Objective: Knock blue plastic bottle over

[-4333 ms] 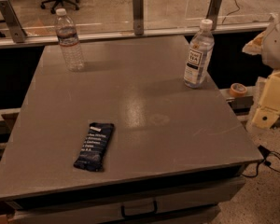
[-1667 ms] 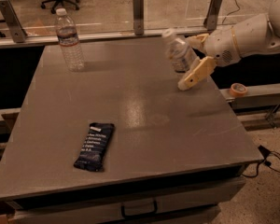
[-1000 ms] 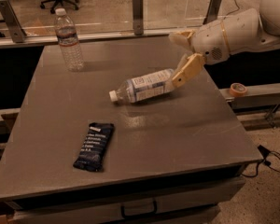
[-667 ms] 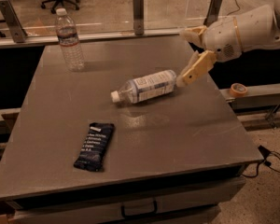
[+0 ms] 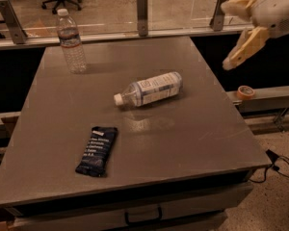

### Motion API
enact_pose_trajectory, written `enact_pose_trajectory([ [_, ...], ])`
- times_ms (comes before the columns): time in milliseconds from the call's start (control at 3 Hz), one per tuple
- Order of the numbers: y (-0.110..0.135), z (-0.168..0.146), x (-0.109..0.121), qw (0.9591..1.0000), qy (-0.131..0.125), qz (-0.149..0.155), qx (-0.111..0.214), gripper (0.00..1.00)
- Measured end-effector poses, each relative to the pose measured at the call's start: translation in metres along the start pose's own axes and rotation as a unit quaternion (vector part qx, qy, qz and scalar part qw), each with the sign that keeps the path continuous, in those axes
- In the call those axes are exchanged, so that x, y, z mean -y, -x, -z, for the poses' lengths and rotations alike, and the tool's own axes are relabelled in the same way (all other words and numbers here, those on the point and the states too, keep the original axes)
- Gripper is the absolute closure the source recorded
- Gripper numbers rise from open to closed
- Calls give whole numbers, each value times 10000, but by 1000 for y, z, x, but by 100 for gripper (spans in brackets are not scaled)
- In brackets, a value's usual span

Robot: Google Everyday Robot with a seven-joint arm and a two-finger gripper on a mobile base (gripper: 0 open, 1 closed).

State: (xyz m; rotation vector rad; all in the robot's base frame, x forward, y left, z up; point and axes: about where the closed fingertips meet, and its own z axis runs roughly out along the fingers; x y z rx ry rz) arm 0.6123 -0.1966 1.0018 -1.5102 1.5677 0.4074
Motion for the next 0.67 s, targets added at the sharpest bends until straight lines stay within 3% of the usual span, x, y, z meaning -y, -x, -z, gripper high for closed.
enact_pose_trajectory([
  [333, 10, 76, 21, 9939, -754, 520, -607, 0],
  [667, 14, 85, 25, 9921, -877, 586, -672, 0],
])
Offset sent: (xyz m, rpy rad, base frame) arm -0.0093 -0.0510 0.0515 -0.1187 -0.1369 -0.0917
